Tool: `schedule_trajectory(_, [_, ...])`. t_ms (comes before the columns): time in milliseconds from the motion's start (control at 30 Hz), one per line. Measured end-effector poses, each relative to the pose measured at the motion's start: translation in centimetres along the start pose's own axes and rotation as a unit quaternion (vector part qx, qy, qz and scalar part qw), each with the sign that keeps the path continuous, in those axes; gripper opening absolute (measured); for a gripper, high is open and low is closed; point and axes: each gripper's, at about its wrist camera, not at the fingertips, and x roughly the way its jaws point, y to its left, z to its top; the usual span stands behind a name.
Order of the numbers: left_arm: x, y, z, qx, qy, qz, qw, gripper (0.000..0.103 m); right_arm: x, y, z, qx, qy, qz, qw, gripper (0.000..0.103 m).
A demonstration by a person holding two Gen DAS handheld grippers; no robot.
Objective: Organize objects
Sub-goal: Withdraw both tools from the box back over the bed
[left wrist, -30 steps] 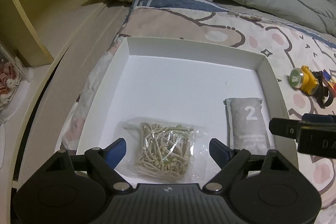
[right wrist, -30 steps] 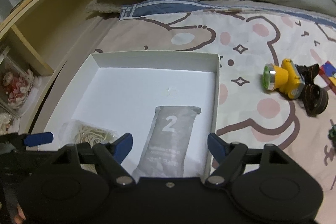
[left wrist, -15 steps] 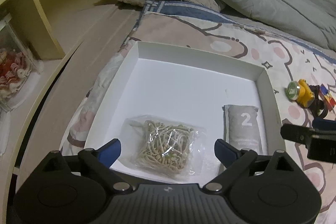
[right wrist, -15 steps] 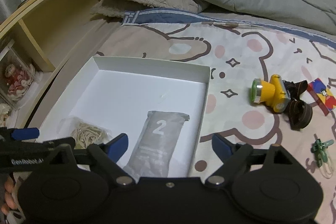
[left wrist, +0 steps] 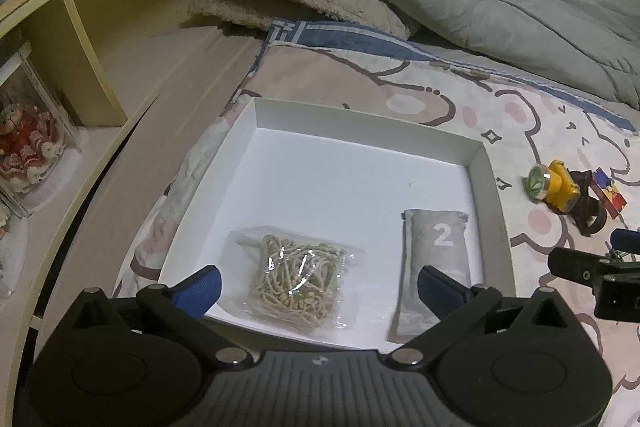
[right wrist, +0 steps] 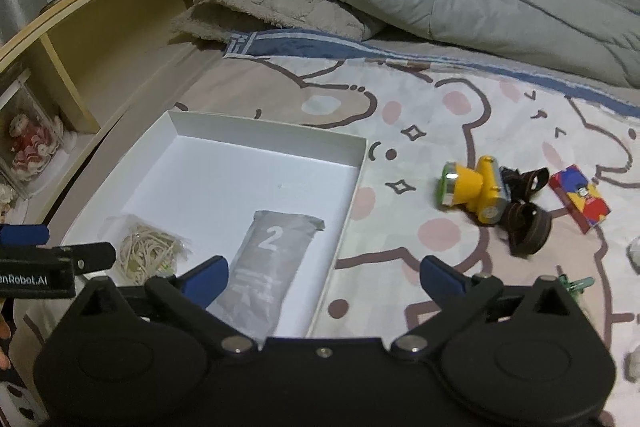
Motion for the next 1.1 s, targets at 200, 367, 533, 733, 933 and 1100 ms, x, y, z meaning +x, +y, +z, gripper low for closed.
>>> schedule_trajectory(200, [-0.8, -1.2, 0.0, 0.004, -0.005, -0.004, 1.0, 0.103, -1.2, -1.3, -0.2, -0.008, -0.005, -0.008, 1.0, 0.103])
schedule_trajectory(367, [-1.2, -2.2, 0.1, 0.01, -0.009, -0.005, 0.9999, 0.103, -1.9, -2.8, -0.3, -0.001, -0.003, -0.009, 1.0, 0.103])
schedule_trajectory(533, [-1.6, -3.2, 0.3, 0.016, -0.013, -0.009, 0.9997, 0.103, -2.8, -4.4, -0.2, 0.005, -0.009, -0.018, 1.0, 0.103])
schedule_trajectory(733, [-1.4, -4.7, 0.6, 0.025, -0.014, -0.018, 0.9994, 0.103, -3.8, -7.0, -0.2, 0.018, -0.017, -0.029, 0.999, 0.103])
schedule_trajectory(933, [-1.2, -6.6, 0.9, 0.029, -0.016, -0.027, 0.9991, 0.103, -4.7, -10.2, -0.8, 0.035, -0.021, -0.047, 0.998, 0.103])
schedule_trajectory(1100, [-1.1, -9.2, 1.2, 0.042, -0.019, -0.033, 0.9984, 0.103, -5.8, -13.0, -1.3, 0.046, -0.029, -0.064, 0.996, 0.103])
